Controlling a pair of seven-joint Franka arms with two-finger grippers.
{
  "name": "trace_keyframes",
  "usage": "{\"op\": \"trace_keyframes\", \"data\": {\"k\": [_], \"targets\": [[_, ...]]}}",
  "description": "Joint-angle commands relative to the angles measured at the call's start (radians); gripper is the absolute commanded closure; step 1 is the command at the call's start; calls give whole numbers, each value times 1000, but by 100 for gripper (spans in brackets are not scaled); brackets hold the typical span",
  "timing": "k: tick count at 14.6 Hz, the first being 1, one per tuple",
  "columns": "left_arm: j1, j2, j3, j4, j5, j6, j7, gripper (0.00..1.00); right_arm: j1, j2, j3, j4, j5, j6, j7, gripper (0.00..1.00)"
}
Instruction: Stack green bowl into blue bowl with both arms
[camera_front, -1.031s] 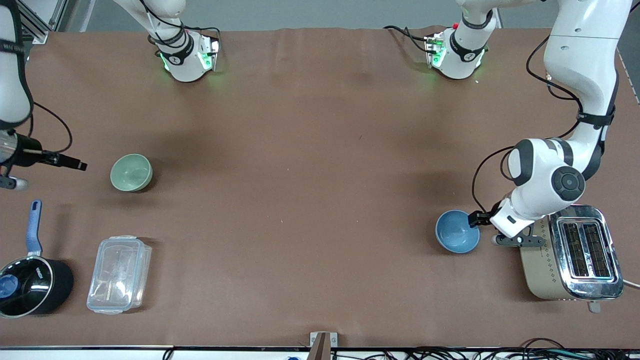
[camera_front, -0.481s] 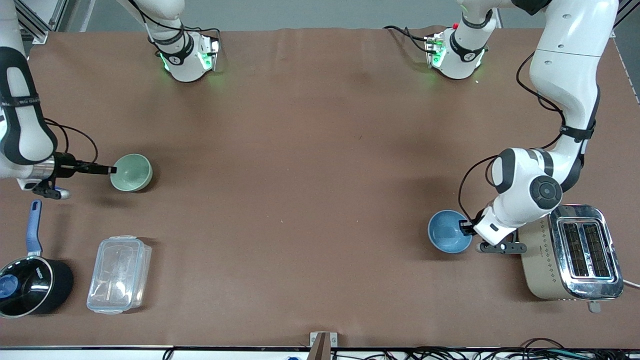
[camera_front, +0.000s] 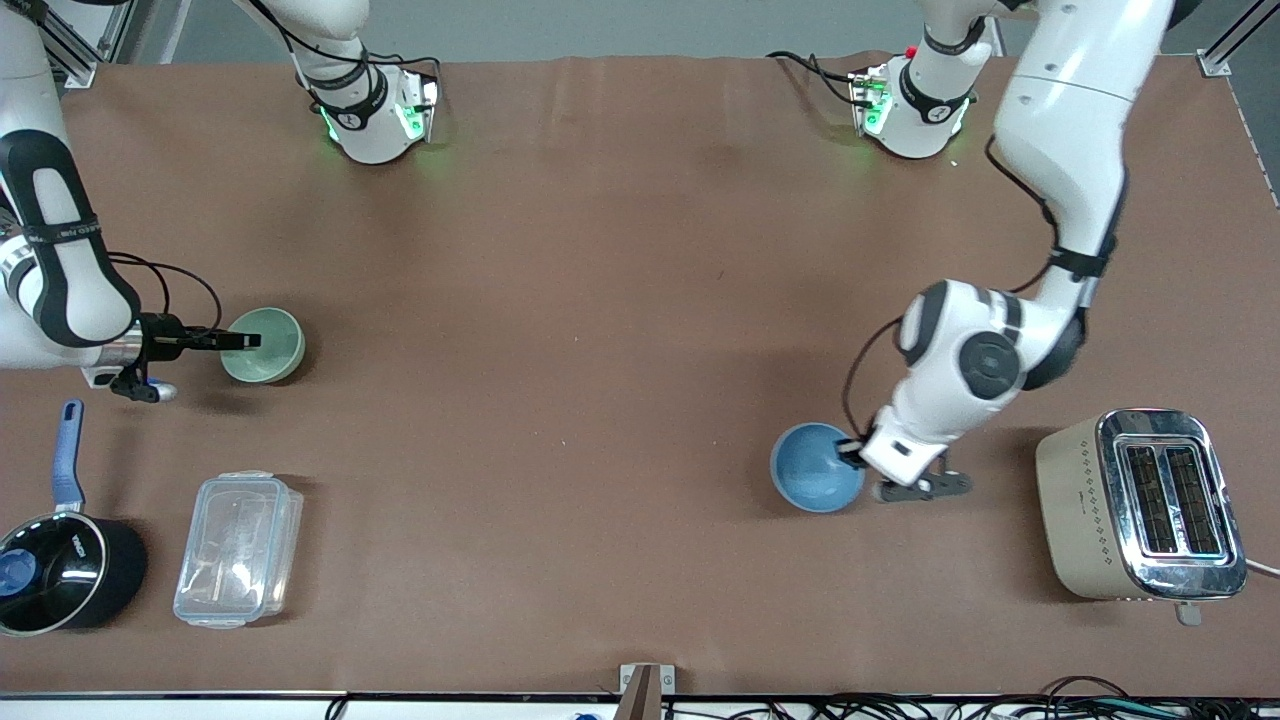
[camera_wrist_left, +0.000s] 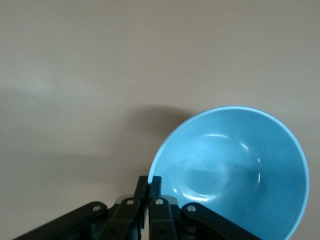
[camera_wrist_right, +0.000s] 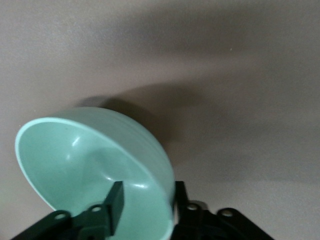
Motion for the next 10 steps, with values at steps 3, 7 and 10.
{"op": "trace_keyframes", "data": {"k": [3, 7, 10], "targets": [[-211, -14, 8, 52, 6, -25, -346, 100, -5, -40, 12, 8, 22, -16, -20, 99], [-360, 57, 11, 103, 17, -23, -546, 100, 28, -172, 12, 27, 20, -75, -3, 99], [-416, 101, 12, 115, 17, -16, -609, 100, 58, -230, 13, 88, 11, -135, 69, 99]]}}
